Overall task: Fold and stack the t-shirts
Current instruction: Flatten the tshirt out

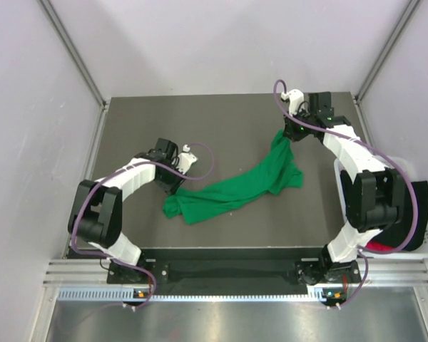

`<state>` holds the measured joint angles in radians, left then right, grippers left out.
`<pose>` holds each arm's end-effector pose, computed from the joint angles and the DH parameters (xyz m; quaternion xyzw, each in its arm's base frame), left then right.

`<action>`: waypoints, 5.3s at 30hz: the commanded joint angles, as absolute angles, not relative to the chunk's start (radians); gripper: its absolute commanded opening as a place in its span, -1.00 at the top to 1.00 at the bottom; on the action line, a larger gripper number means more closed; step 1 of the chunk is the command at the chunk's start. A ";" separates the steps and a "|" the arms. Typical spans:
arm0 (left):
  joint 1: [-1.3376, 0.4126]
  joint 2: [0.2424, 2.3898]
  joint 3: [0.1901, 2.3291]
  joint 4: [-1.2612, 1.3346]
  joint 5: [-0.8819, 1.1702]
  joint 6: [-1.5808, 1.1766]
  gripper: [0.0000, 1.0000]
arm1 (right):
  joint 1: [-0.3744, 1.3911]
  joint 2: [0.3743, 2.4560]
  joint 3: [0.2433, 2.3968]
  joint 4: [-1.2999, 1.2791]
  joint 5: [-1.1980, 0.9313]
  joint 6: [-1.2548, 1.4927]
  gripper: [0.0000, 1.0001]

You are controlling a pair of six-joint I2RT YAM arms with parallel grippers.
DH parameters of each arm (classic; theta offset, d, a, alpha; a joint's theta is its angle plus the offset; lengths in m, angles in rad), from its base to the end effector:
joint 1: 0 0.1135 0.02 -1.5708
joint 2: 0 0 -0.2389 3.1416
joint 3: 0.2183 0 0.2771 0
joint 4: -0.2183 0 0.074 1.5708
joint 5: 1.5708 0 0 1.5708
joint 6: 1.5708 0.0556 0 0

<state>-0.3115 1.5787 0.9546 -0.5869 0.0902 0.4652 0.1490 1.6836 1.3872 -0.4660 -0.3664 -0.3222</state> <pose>0.3050 -0.1035 0.1219 0.3796 0.9066 -0.0305 0.1816 0.4067 0.0812 0.2423 -0.2807 0.8623 0.1334 0.3997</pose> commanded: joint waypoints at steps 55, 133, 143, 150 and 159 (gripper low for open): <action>-0.114 1.739 1.198 -0.770 0.376 0.453 -0.07 | 0.184 1.681 1.468 -0.408 -0.319 -0.215 1.00; -0.054 1.720 1.358 -0.428 -0.025 0.351 1.00 | 0.229 1.997 1.759 -0.412 -0.259 -0.153 0.60; -0.058 1.620 1.266 -0.446 -0.005 0.342 1.00 | 0.212 1.622 1.418 -0.418 -0.237 -0.210 0.22; -0.058 1.548 1.212 -0.440 0.028 0.324 1.00 | 0.199 1.566 1.296 -0.641 -0.341 -0.291 0.47; -0.058 1.522 1.184 -0.454 0.032 0.322 1.00 | 0.169 1.781 1.400 -0.741 -0.354 -0.268 0.42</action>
<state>-0.0551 1.5707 1.1995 -0.4721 0.0212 0.3344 0.1844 1.7451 1.3472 -0.6903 -0.3382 -0.2668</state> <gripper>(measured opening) 0.011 0.281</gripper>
